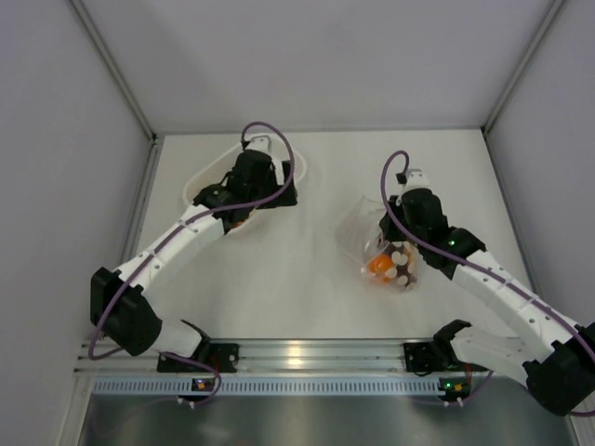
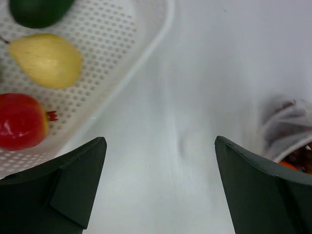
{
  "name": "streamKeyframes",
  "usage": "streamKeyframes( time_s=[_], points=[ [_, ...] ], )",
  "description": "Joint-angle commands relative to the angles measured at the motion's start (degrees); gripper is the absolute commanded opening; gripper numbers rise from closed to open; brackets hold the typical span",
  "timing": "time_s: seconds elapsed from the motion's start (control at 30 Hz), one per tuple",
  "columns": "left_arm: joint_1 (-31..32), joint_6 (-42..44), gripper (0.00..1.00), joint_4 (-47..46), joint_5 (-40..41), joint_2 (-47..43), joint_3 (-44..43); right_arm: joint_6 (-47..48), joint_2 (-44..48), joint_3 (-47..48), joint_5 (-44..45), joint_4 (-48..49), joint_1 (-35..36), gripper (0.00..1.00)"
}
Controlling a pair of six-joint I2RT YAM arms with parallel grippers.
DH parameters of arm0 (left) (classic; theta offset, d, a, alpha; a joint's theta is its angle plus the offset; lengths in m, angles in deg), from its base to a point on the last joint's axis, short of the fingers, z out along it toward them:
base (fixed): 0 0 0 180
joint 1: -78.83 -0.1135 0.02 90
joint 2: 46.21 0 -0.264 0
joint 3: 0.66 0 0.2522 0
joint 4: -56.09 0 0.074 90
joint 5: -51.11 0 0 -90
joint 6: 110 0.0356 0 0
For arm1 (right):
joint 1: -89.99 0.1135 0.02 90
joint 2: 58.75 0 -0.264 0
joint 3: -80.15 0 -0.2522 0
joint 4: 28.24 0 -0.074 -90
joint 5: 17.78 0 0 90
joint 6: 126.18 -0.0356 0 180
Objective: Open the zip-top bag and remove the fake food
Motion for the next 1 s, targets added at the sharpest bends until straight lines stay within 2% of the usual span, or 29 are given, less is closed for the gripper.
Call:
streamKeyframes(
  time_s=[0.0,0.17,0.37,0.7,0.77,0.97],
  points=[
    [8.0,0.0,0.98,-1.3,-2.7,-1.2,-3.6,-0.8,1.6,2.7,-1.3,1.6,0.2,0.00],
    [18.5,-0.2,0.97,-6.4,-8.0,-0.9,-5.2,-1.2,2.4,1.4,-5.0,3.3,0.2,0.00],
    [24.6,-2.4,0.93,-12.1,-10.7,0.8,-4.4,-2.0,3.5,0.4,-6.2,3.9,0.2,0.00],
    [29.7,-8.3,0.73,-17.8,-4.9,8.3,-3.3,-6.9,10.0,-4.7,-8.5,7.5,0.2,0.00],
    [31.2,-9.1,0.64,-18.0,-4.1,9.6,-3.5,-7.2,10.7,-5.5,-7.5,7.5,0.2,0.00],
    [34.0,-11.5,0.58,-18.0,-2.4,13.8,-3.3,-6.5,12.1,-6.1,-3.1,5.5,0.2,0.00]
  ],
)
